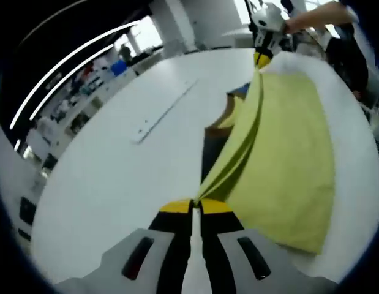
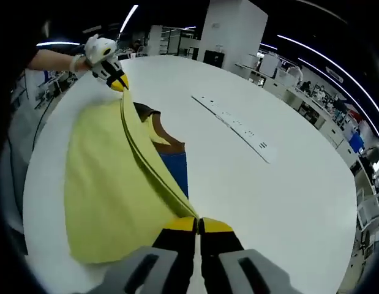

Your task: Fold the garment on the visible template until the final outline fits inside the template.

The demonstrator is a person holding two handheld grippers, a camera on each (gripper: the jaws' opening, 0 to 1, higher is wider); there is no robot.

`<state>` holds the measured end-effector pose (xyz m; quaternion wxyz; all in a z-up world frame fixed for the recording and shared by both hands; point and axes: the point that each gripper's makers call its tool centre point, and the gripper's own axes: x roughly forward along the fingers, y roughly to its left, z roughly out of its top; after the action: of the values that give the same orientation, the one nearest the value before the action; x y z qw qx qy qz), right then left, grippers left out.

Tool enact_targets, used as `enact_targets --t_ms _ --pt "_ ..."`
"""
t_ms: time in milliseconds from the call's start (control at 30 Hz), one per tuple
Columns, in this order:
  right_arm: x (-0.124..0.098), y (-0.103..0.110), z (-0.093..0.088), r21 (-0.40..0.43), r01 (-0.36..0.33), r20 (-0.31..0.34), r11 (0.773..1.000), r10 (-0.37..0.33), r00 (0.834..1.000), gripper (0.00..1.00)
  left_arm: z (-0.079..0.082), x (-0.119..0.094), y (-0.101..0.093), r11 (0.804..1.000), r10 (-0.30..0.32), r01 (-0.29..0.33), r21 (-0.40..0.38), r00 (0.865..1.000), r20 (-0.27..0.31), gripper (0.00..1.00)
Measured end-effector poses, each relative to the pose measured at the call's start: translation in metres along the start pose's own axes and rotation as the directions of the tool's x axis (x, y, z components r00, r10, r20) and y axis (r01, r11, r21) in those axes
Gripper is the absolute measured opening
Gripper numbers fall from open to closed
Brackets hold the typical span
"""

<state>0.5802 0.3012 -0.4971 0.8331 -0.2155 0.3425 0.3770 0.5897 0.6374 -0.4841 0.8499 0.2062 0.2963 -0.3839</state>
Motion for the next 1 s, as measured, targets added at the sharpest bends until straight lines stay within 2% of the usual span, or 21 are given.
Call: enact_targets --t_ms 33,67,100,133,167,200,267,300,333,400,600,767,933,1000 --pt "0.000 0.000 0.001 0.023 -0.004 0.005 1.000 0.004 1.000 0.00 0.001 -0.001 0.003 0.998 0.000 0.001 -0.066 1.000 0.011 0.00" --pt "-0.001 -0.002 0.002 0.079 -0.006 0.011 0.997 0.005 1.000 0.00 0.003 -0.002 0.007 0.988 0.002 0.002 -0.157 1.000 0.026 0.00" --pt "-0.001 -0.005 0.003 0.115 0.002 0.018 0.993 -0.004 1.000 0.00 0.004 -0.002 0.009 0.979 0.000 0.007 -0.205 0.999 0.035 0.00" --pt "-0.001 -0.006 0.004 0.197 -0.011 0.032 0.980 0.004 0.999 0.00 0.005 -0.002 0.012 0.959 0.006 0.007 -0.283 0.999 0.045 0.00" --pt "-0.001 -0.007 0.004 0.241 -0.019 0.036 0.970 0.010 0.999 0.00 0.004 -0.002 0.014 0.947 0.007 0.007 -0.321 0.999 0.043 0.00" --pt "0.000 -0.010 0.003 0.285 -0.012 0.040 0.959 0.001 0.999 0.00 0.003 0.000 0.015 0.926 0.010 0.008 -0.379 0.999 0.045 0.00" --pt "0.002 -0.012 0.003 0.376 -0.031 0.055 0.926 0.011 0.998 0.00 0.002 0.003 0.017 0.900 0.013 0.008 -0.436 0.999 0.046 0.00" --pt "0.005 -0.013 0.002 0.413 -0.034 0.059 0.910 0.010 0.998 0.00 -0.002 0.006 0.017 0.894 0.013 0.001 -0.449 1.000 0.028 0.00" --pt "0.007 -0.015 0.001 0.433 -0.029 0.058 0.901 0.004 0.998 0.00 -0.004 0.011 0.016 0.903 0.017 -0.007 -0.431 1.000 0.020 0.00" --pt "0.012 -0.017 -0.001 0.441 -0.021 0.053 0.897 -0.003 0.999 0.00 -0.009 0.016 0.015 0.903 0.020 -0.017 -0.429 1.000 0.004 0.00" --pt "0.024 -0.015 -0.011 0.465 0.009 0.008 0.885 -0.014 1.000 0.00 -0.021 0.028 0.016 0.874 0.030 -0.043 -0.483 0.999 -0.033 0.00" --pt "0.025 -0.014 -0.012 0.475 0.015 0.004 0.880 -0.019 1.000 0.00 -0.023 0.029 0.017 0.869 0.031 -0.047 -0.493 0.999 -0.040 0.00" --pt "0.025 -0.012 -0.010 0.468 0.003 0.016 0.884 -0.012 1.000 0.00 -0.022 0.029 0.016 0.886 0.024 -0.032 -0.463 0.999 -0.022 0.01" --pt "0.024 -0.011 -0.008 0.449 -0.006 0.038 0.894 -0.012 0.999 0.00 -0.021 0.028 0.016 0.896 0.021 -0.018 -0.445 1.000 0.002 0.01"
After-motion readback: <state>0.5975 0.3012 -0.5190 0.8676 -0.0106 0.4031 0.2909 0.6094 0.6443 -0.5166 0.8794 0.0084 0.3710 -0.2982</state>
